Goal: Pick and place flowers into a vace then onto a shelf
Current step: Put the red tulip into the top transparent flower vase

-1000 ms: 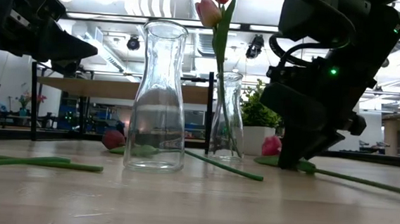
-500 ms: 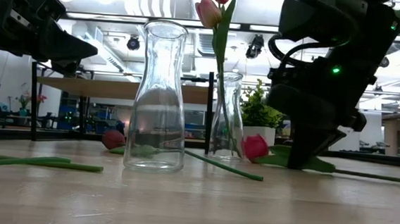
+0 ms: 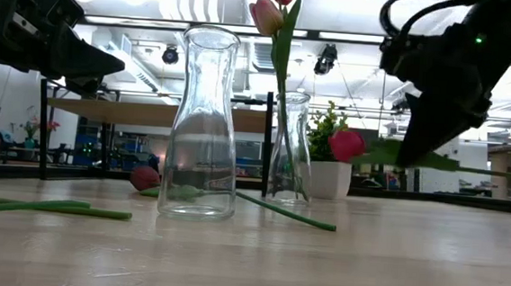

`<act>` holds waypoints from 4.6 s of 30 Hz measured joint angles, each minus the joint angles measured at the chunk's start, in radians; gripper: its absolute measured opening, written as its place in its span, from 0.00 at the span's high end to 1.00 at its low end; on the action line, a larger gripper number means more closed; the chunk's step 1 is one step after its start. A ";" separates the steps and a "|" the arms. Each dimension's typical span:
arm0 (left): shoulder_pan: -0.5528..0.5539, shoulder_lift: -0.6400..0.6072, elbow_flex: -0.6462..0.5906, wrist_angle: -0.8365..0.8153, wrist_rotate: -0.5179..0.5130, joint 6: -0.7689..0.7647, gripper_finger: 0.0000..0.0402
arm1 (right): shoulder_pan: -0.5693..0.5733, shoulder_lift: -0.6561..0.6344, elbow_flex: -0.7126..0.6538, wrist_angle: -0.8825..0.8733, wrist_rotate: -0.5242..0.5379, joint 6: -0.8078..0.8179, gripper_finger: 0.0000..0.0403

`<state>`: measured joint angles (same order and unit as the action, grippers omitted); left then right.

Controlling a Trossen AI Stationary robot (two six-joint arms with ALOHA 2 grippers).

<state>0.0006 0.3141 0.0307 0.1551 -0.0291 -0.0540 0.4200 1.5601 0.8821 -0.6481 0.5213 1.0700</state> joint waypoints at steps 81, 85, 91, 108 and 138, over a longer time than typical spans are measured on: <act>0.000 0.000 0.000 0.051 0.000 0.000 1.00 | -0.362 -0.135 -0.151 1.823 -0.210 -1.183 0.98; 0.000 0.000 0.000 0.051 0.000 0.000 1.00 | -0.362 -0.076 -0.169 1.904 -0.210 -1.204 0.98; 0.000 0.000 0.000 0.051 0.000 0.000 1.00 | -0.362 -0.033 -0.204 1.961 -0.209 -1.212 0.98; 0.000 0.000 0.000 0.050 -0.001 0.000 1.00 | -0.359 0.046 -0.340 2.096 -0.272 -1.298 0.98; 0.000 0.002 0.000 0.050 0.000 0.000 1.00 | -0.359 0.014 -0.419 2.009 -0.255 -1.200 0.42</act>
<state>0.0009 0.3157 0.0307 0.2054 -0.0293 -0.0539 0.0608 1.5741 0.4627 1.3613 0.2659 -0.1301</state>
